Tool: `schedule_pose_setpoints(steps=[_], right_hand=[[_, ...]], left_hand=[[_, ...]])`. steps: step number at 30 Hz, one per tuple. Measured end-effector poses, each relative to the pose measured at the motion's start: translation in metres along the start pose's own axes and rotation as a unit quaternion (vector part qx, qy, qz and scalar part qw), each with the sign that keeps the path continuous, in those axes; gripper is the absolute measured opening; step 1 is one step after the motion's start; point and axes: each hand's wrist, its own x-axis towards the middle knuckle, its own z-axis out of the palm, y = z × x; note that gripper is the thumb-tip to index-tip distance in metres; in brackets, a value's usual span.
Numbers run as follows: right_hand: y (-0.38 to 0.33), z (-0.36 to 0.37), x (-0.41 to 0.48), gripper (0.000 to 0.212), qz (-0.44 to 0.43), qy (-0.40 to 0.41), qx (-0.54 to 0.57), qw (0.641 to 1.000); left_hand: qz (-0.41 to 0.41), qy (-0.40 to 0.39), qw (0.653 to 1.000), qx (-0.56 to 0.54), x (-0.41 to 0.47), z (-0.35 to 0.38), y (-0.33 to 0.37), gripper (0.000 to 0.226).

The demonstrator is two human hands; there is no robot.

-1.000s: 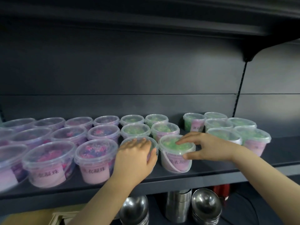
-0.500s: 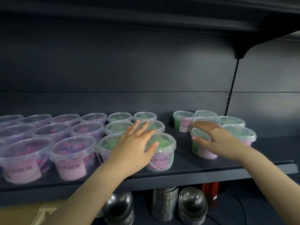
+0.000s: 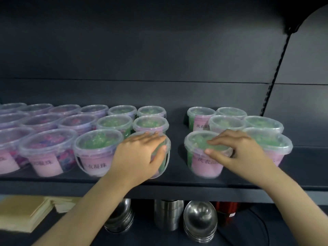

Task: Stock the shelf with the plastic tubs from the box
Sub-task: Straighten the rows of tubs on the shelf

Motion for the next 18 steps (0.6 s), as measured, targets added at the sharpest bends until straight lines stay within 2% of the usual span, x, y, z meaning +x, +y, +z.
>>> schedule_pose_setpoints(steps=[3,9,15,18], right_hand=[[-0.019,0.017,0.000,0.054,-0.035,0.027,0.010,0.999],[-0.025,0.021,0.009,0.058,-0.046,0.038,0.013,0.998],[-0.026,0.018,0.011,0.061,-0.034,0.005,0.009,0.999],[-0.029,0.008,0.016,0.063,-0.028,-0.050,0.015,0.998]], left_hand=[[0.004,0.006,1.000,-0.005,0.000,0.000,0.000,0.040],[-0.009,-0.019,1.000,-0.004,0.002,-0.002,0.000,0.041],[-0.010,-0.016,1.000,0.005,0.001,-0.004,-0.001,0.048],[-0.005,-0.104,0.995,-0.009,0.002,-0.016,-0.002,0.061]])
